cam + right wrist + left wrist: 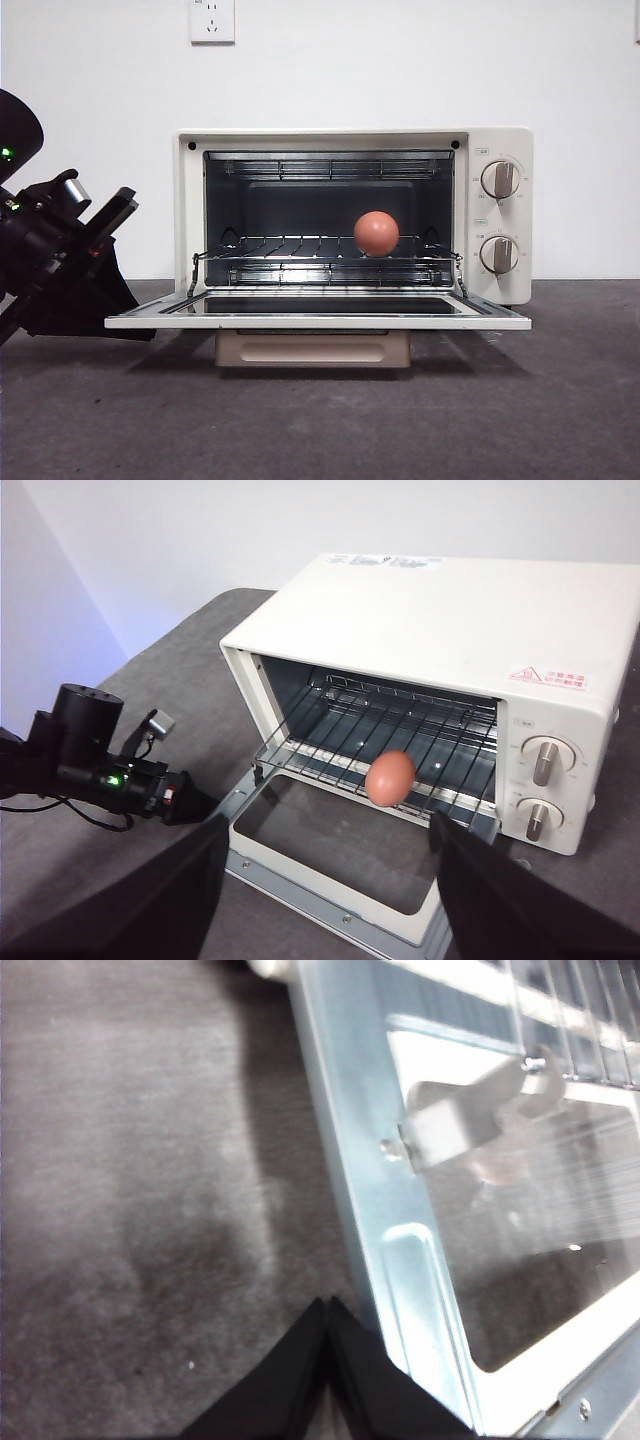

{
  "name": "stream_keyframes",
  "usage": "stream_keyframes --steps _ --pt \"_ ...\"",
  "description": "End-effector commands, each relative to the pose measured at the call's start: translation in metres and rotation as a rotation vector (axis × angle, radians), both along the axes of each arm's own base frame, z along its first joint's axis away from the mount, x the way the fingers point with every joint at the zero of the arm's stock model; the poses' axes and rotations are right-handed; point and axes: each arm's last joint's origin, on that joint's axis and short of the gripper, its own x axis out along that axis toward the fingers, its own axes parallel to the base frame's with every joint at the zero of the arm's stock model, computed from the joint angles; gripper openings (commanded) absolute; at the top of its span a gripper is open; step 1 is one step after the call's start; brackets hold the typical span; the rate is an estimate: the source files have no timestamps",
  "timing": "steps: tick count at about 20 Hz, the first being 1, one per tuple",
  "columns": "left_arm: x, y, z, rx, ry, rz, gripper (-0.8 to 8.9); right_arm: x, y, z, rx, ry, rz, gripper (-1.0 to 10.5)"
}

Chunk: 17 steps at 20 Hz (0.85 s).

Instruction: Eggoven

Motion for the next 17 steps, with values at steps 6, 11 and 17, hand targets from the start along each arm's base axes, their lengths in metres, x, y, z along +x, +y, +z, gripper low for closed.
stream_keyframes --steps 6,11,17 --pt "0.009 -0.003 0.009 -0.174 -0.047 -0.044 0.06 -0.001 0.000 0.004 0.003 -0.012 0.007 3.2" --pt "0.021 0.002 0.029 -0.304 -0.166 0.022 0.06 -0.002 0.000 0.002 -0.008 0.010 0.006 3.2" --pt "0.030 0.007 0.053 -0.399 -0.331 0.126 0.06 -0.003 -0.001 -0.001 -0.017 0.045 0.002 3.2"
